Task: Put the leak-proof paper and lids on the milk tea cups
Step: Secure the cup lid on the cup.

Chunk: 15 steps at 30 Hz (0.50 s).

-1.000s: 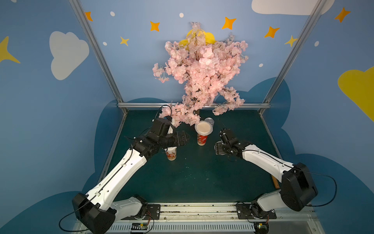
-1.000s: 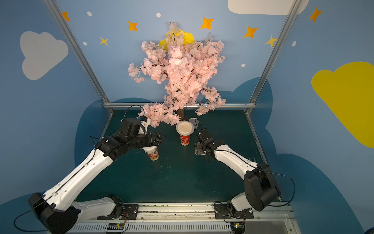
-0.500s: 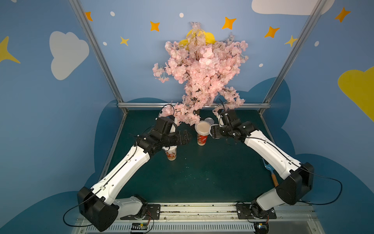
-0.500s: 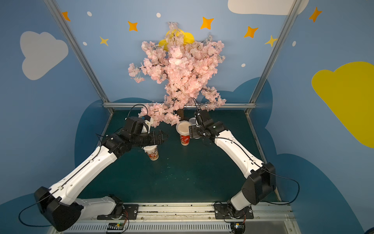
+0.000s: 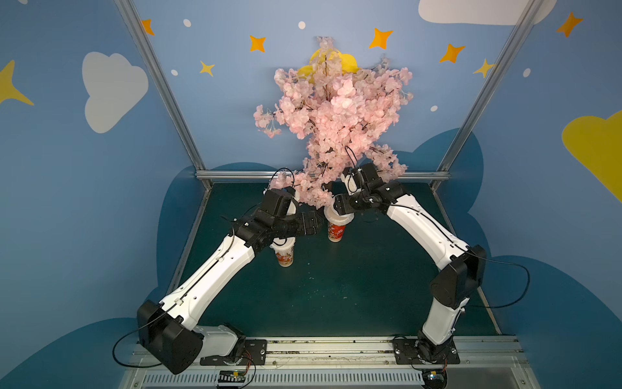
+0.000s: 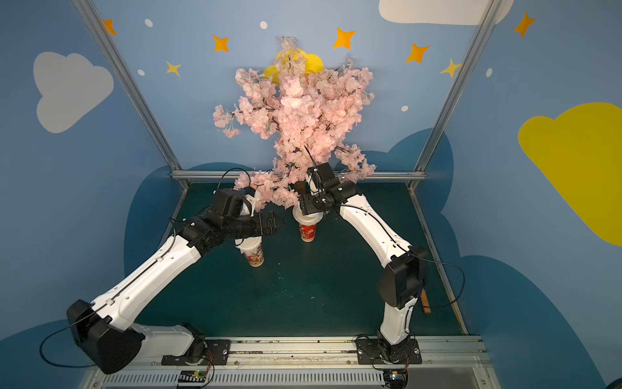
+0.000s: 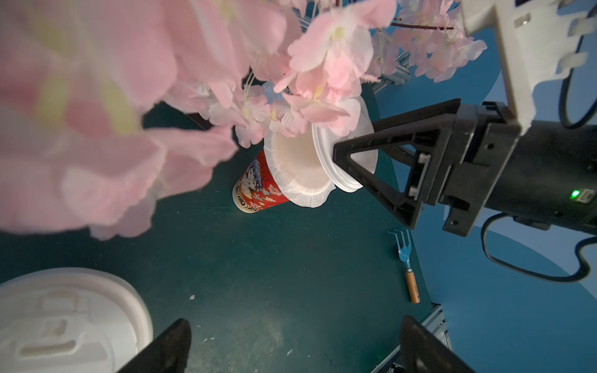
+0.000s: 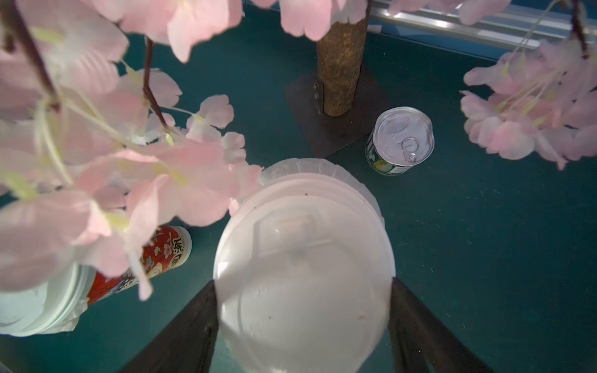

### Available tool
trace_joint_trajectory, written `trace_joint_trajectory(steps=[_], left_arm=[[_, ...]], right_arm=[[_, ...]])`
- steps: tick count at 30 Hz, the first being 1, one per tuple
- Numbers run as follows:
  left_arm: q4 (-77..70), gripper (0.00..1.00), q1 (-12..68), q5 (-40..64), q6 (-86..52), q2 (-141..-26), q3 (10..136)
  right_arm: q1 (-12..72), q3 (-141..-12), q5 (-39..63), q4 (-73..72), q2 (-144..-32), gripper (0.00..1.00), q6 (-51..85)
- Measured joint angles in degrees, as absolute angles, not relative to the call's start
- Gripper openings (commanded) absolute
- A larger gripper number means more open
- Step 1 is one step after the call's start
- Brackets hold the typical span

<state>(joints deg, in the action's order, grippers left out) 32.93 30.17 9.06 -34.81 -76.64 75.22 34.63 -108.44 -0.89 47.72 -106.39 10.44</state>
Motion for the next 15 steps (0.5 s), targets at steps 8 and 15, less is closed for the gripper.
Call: trace_joint_trajectory(steps=[8, 15], left_arm=[[32.9, 1.0, 30.2, 9.1, -34.7, -77.0, 75.3], [32.9, 1.0, 30.1, 9.1, -34.7, -77.0, 75.3]], right_arm=[[35.4, -119.0, -1.5, 54.6, -114.3, 0.79, 8.4], [35.6, -119.2, -2.8, 57.1, -114.5, 0.79, 7.2]])
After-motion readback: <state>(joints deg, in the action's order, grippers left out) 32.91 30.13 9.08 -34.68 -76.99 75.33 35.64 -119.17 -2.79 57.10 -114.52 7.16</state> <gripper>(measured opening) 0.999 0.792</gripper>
